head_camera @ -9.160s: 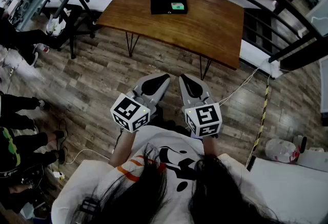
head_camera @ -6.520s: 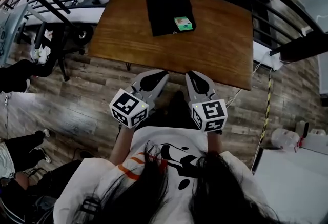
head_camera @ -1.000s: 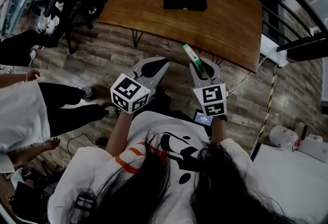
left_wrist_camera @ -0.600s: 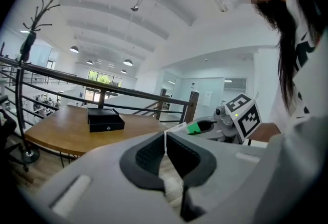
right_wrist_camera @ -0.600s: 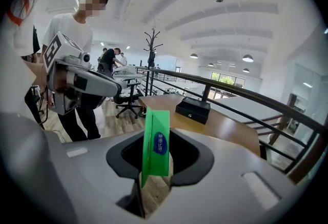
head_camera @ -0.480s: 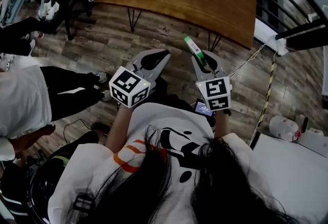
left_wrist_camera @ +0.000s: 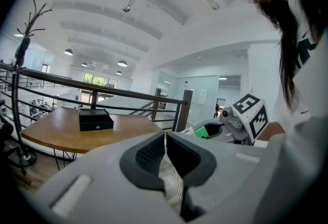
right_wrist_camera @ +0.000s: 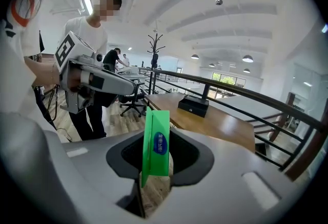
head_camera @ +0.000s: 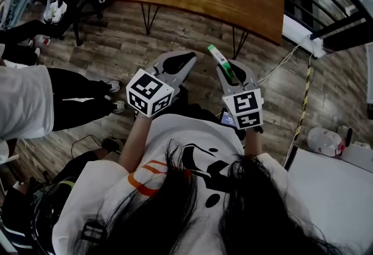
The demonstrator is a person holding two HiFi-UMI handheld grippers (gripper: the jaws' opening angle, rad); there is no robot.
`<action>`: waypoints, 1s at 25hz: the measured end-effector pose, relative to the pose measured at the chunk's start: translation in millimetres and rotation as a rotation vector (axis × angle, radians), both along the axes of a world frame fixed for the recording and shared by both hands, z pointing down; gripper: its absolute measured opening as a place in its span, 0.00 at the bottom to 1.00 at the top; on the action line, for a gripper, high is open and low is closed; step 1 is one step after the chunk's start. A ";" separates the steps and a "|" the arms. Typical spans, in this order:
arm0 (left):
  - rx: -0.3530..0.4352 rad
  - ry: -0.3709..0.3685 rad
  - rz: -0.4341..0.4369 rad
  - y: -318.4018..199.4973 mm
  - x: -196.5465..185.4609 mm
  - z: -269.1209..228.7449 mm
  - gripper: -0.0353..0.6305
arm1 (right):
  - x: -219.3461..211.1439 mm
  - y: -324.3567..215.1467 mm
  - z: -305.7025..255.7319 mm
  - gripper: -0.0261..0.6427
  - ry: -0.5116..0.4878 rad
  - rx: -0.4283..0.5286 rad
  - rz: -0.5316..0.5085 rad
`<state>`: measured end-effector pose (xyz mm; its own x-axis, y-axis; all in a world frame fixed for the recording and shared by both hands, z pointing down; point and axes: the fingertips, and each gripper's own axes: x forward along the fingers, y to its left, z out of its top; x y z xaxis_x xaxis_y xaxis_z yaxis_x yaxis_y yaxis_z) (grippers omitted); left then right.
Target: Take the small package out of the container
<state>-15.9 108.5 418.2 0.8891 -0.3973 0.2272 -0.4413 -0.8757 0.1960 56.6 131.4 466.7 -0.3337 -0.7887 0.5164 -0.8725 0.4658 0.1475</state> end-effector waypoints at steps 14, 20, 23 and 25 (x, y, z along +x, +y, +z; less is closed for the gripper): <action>0.008 0.010 -0.009 13.5 1.3 -2.2 0.05 | 1.2 16.5 -3.9 0.22 0.002 0.012 -0.004; 0.000 0.006 -0.021 16.0 -4.3 2.4 0.05 | -4.3 22.2 0.1 0.21 0.016 0.001 -0.027; -0.003 0.003 -0.022 17.1 -3.6 4.4 0.05 | -3.9 22.9 1.2 0.21 0.020 -0.002 -0.033; -0.004 0.002 -0.023 16.4 -4.0 4.7 0.05 | -4.8 22.0 1.1 0.21 0.022 -0.004 -0.037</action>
<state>-19.9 124.9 422.9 0.8804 -0.4164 0.2270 -0.4607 -0.8645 0.2008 51.9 153.5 467.8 -0.3513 -0.7739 0.5269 -0.8513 0.4983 0.1642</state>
